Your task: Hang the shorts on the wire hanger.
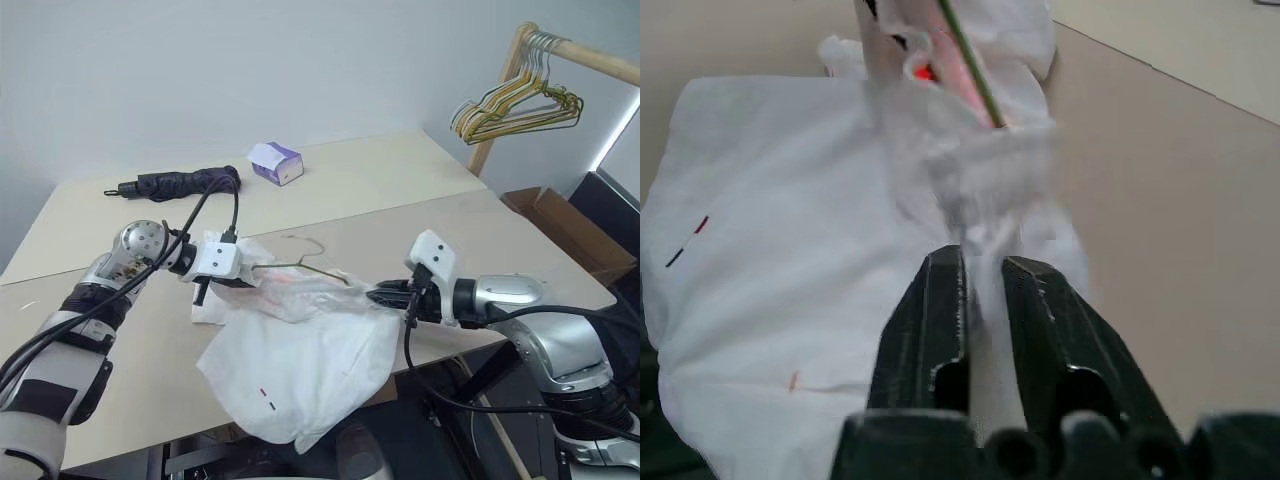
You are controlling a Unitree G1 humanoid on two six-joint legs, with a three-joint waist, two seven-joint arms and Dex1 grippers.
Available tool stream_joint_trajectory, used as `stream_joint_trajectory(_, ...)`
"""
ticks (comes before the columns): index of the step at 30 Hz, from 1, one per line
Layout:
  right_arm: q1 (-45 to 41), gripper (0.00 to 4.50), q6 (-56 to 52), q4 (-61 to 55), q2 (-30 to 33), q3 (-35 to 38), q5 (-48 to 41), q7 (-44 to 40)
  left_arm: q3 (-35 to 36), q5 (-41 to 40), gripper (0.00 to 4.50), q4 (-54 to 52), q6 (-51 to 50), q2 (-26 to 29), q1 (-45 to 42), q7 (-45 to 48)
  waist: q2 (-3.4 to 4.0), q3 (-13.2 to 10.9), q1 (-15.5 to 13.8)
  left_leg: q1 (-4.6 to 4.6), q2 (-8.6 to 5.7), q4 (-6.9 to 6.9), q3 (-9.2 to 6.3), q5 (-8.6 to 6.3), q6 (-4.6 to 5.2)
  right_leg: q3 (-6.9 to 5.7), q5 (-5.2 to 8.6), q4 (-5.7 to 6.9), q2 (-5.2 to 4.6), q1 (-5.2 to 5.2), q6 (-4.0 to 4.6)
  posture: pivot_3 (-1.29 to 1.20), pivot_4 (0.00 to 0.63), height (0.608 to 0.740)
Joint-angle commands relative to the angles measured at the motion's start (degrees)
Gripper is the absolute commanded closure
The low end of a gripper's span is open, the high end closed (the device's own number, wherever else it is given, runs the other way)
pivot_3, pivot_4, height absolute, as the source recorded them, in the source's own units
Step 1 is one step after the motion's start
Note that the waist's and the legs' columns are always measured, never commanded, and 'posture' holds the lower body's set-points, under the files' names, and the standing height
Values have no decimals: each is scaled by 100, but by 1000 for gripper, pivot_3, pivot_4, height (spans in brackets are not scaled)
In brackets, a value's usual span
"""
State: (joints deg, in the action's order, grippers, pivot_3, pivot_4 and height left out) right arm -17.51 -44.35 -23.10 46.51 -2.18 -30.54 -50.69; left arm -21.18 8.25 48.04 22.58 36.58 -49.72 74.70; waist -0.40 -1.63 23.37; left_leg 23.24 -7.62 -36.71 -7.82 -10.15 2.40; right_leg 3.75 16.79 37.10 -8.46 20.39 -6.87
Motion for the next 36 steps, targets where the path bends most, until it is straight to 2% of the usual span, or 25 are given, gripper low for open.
stream_joint_trajectory(1, -183, 2350, -154, -191, 50, -33, 30, 93, 239, -53, 4500, 24, -97, -43, -284, -144, 0, 0, 34, 0, -1, 0, 0, 0, 1, 0, 0, 0, -1, -1, 0, -413, 0, 740)
stream_joint_trajectory(7, -366, 230, -300, -191, 293, 98, 63, 135, 293, -55, 4500, -37, -66, -49, -261, -202, 0, 0, 106, 0, -1, 0, 0, 1, 2, 0, 0, 1, -1, -2, -1, -413, 0, 740)
stream_joint_trajectory(8, -458, 20, -352, -213, 365, 115, 52, 127, 306, -65, 4500, -57, -65, -48, -262, -199, 0, 0, 118, 0, -1, 0, 0, 1, 2, -1, 0, 1, -1, -3, -1, -412, 0, 740)
stream_joint_trajectory(11, -1171, 20, -915, -287, 627, -15, -26, 152, 344, -92, 4500, -128, -64, -75, -321, -200, 1, -1, 162, -3, -1, 0, 1, 1, 2, 0, 0, 2, -1, -2, -2, -412, 0, 740)
stream_joint_trajectory(15, -2349, 20, -1878, -73, 967, -873, 111, -94, 380, -98, 4500, -117, -74, -180, -428, -213, 3, -2, 195, -4, 3, 0, -1, 0, 1, -8, 0, 1, -1, -1, -2, -424, 0, 740)
stream_joint_trajectory(17, -2735, 20, -1827, 205, 1007, -1422, 415, -271, 399, -114, 4500, -117, -66, -236, -458, -191, 2, -1, 218, 0, 7, 0, -1, 0, 1, -12, 0, -2, -1, 1, -2, -429, 0, 740)
stream_joint_trajectory(21, -3305, 20, -1475, 1147, 764, -2486, 1086, -700, 439, -179, 4500, -179, -68, -314, -480, -148, 2, -1, 271, 9, -2, 0, 5, -1, 5, -7, 0, -4, -11, 8, -2, -431, 0, 740)
stream_joint_trajectory(25, -3793, 20, -1273, 2083, 231, -3076, 1630, -866, 463, -257, 4500, -339, -113, -345, -439, -131, 2, -1, 325, 8, -3, 0, 8, 0, 7, 0, -6, 5, -11, 15, 7, -412, 0, 740)
stream_joint_trajectory(28, -3968, 581, -1101, 2371, 45, -3157, 1806, -1085, 479, -300, 4500, -488, -157, -315, -370, -136, 2, -1, 331, 8, -3, 0, 8, 0, 8, 1, -17, 12, -10, 18, 25, -401, 0, 740)
stream_joint_trajectory(36, -4024, 3271, -714, 2682, -140, -3201, 2157, -1536, 512, -326, 4500, -691, -196, -211, -235, -134, 2, -1, 315, 5, -4, -1, 7, 0, 7, 3, -17, 13, -8, 16, 24, -389, 0, 740)
